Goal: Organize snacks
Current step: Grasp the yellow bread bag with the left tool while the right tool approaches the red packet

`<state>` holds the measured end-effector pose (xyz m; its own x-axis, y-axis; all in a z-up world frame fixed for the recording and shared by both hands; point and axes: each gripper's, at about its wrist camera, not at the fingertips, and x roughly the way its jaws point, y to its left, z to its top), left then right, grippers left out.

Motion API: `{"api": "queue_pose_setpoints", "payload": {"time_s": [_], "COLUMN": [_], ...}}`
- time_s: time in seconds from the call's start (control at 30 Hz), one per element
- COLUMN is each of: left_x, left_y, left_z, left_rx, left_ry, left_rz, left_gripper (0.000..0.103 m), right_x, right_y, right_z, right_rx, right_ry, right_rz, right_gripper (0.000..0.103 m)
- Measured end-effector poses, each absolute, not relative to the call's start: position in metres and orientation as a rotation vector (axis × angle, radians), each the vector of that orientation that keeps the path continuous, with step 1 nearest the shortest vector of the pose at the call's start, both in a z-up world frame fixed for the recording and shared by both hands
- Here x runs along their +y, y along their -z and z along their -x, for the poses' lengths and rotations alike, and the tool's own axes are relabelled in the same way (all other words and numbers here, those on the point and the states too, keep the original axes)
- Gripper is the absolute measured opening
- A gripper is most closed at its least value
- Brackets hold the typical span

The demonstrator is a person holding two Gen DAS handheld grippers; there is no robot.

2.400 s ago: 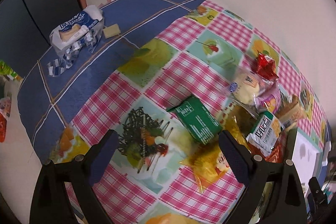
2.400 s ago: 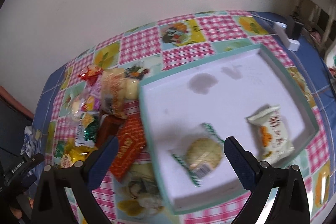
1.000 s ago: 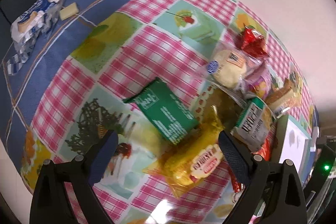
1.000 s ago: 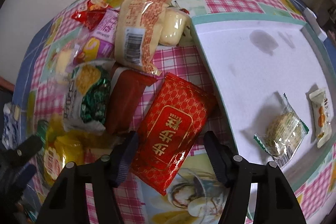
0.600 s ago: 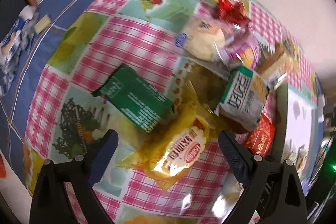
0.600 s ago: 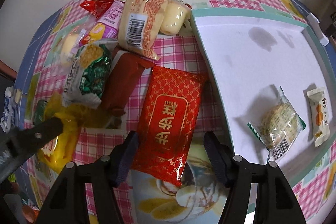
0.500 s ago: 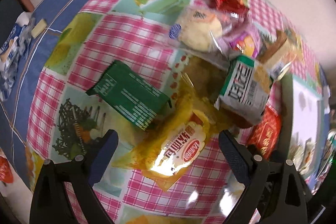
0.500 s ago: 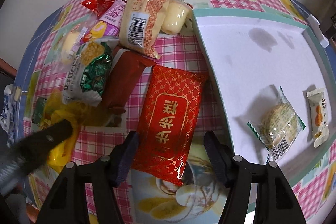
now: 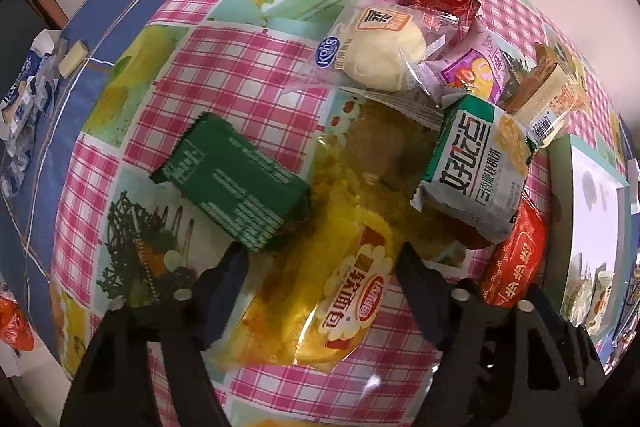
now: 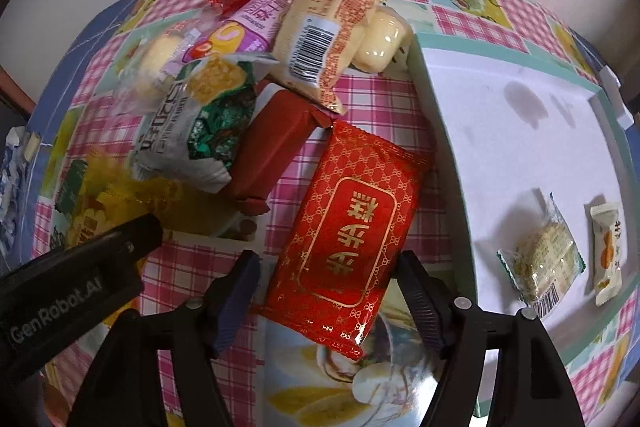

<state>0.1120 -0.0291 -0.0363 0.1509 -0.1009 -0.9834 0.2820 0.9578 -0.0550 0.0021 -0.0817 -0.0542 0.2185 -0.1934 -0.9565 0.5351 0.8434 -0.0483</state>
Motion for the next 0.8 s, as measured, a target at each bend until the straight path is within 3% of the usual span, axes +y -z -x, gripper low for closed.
{"api": "queue_pose_setpoints", "payload": {"time_s": [0.1, 0.53, 0.8], "left_x": [-0.032, -0.030, -0.035], "left_y": [0.044, 0.045, 0.043], "left_z": [-0.111, -0.111, -0.108], "left_rx": [1.402, 1.389, 1.374], "left_ry": [0.242, 0.191, 0.164], "left_rz": [-0.185, -0.184, -0.188], "left_gripper": [0.060, 0.060, 0.054], "right_x": [-0.075, -0.083, -0.091], "right_y": [0.057, 0.053, 0.047], "right_z": [-0.005, -0.006, 0.003], "right_rx": [1.252, 1.239, 1.225], "right_ry": [0.518, 0.510, 0.521], "right_rz": [-0.310, -0.299, -0.306], "right_gripper": [0.074, 0.073, 0.060]}}
